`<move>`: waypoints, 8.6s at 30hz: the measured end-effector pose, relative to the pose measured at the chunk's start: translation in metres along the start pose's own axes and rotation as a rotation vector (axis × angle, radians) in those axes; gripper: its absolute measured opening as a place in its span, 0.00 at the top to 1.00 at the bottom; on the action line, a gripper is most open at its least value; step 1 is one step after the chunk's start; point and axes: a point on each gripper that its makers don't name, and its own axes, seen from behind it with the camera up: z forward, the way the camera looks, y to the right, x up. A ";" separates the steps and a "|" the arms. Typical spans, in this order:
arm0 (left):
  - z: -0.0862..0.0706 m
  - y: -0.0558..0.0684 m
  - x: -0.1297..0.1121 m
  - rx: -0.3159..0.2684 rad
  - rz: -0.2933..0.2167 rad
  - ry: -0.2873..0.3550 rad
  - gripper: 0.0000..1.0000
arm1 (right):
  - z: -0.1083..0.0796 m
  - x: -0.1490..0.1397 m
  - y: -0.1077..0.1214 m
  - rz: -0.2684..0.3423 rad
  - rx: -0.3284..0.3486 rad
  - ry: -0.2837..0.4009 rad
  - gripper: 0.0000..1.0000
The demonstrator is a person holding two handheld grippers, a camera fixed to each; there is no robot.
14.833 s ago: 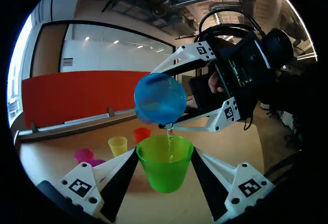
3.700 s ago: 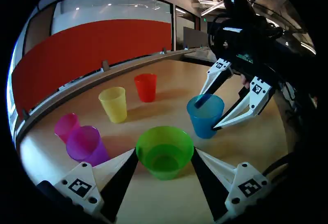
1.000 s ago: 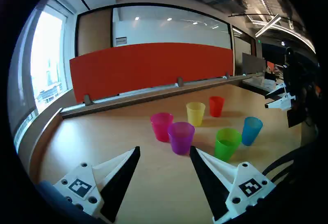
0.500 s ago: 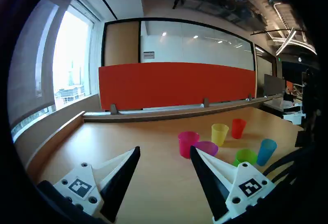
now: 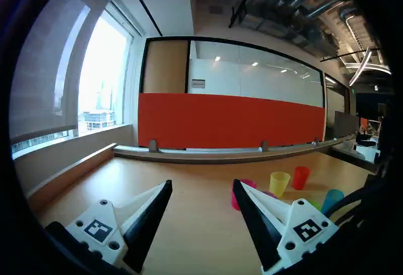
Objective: Pour water
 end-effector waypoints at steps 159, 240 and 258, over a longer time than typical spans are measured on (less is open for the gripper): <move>-0.006 -0.005 -0.068 0.144 0.045 0.060 0.05 | 0.000 -0.083 -0.008 0.088 -0.065 -0.037 0.00; -0.006 -0.006 -0.068 0.145 0.044 0.061 0.05 | -0.003 -0.075 -0.010 0.085 -0.037 0.028 0.00; -0.005 -0.006 -0.068 0.145 0.044 0.060 0.05 | -0.003 -0.074 -0.011 0.086 -0.037 0.027 0.00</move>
